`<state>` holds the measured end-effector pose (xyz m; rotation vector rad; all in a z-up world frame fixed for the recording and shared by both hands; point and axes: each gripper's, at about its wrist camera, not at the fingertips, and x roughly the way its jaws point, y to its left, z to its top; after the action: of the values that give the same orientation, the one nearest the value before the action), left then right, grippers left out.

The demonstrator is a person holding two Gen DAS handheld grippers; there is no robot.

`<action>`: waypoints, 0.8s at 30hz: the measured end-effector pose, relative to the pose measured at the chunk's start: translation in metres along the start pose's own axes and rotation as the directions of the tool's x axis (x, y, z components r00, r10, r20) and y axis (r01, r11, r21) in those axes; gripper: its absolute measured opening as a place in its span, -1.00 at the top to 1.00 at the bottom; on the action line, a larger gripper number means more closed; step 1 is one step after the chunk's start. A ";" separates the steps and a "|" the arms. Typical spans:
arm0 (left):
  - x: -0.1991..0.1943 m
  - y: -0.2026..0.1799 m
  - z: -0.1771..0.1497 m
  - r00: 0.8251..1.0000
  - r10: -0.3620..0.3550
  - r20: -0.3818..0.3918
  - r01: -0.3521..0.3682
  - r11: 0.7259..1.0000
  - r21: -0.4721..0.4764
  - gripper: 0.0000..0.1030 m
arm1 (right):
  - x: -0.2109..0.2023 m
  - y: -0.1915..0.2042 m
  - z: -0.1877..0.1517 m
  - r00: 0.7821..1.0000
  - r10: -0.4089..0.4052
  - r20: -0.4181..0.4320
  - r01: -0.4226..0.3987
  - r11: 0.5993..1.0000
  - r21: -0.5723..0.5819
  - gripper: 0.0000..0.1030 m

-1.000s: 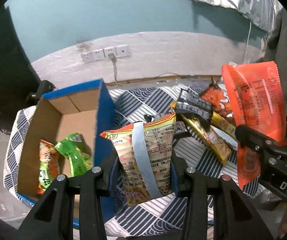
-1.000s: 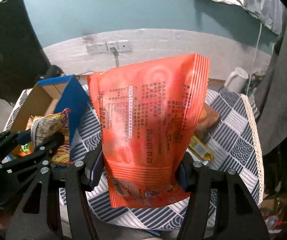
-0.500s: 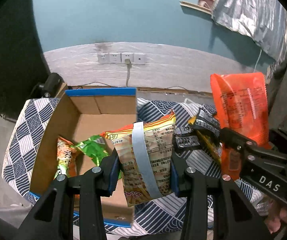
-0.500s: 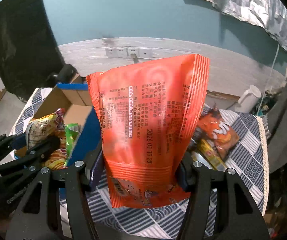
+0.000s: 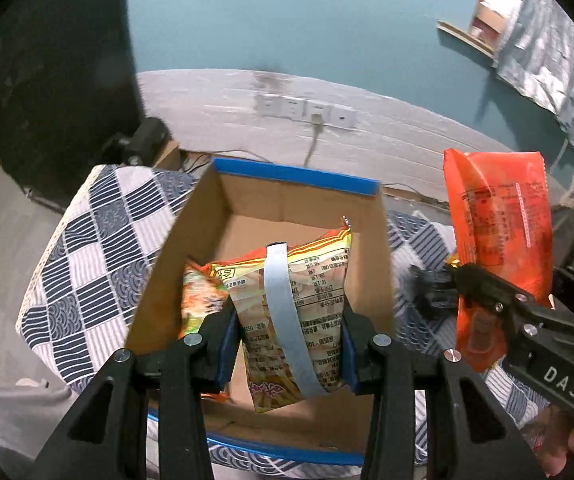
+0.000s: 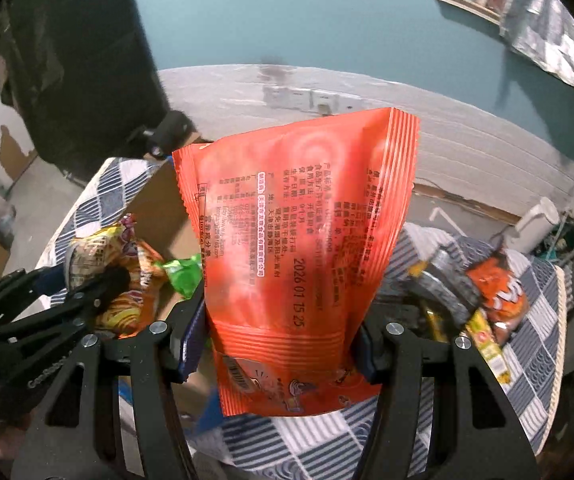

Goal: Organize snacks
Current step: 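Lift both bags and carry them over the cardboard box, then open both tools to drop the bags into the box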

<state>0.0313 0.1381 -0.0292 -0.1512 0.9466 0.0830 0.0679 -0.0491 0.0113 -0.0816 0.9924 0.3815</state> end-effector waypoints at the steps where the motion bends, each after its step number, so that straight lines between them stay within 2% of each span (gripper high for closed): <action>1: 0.001 0.005 0.000 1.000 0.011 0.000 -0.011 1.000 -0.006 0.17 | 0.003 0.006 0.002 1.000 0.005 -0.004 -0.005 1.000 -0.007 -0.16; 4: 0.006 0.017 0.000 0.999 0.038 0.002 -0.038 0.999 -0.016 0.17 | 0.014 0.024 0.007 1.000 0.023 -0.019 -0.023 0.999 -0.028 -0.16; 12: 0.022 0.047 -0.002 0.998 0.053 -0.029 -0.054 0.996 -0.068 0.17 | 0.042 0.058 0.014 0.997 0.041 -0.059 -0.045 0.997 -0.069 -0.16; 16: 0.032 0.057 -0.005 0.998 0.039 -0.058 -0.044 0.995 -0.092 0.17 | 0.059 0.063 0.013 0.996 0.028 -0.086 -0.035 0.997 -0.075 -0.16; 24: 0.040 0.065 -0.008 0.994 0.077 -0.079 -0.085 0.992 -0.096 0.13 | 0.079 0.063 0.009 0.988 0.059 -0.146 -0.066 0.997 -0.042 -0.23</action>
<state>0.0396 0.2012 -0.0723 -0.2085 1.0245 0.2007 0.0917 0.0333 -0.0422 -0.1222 1.1309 0.4614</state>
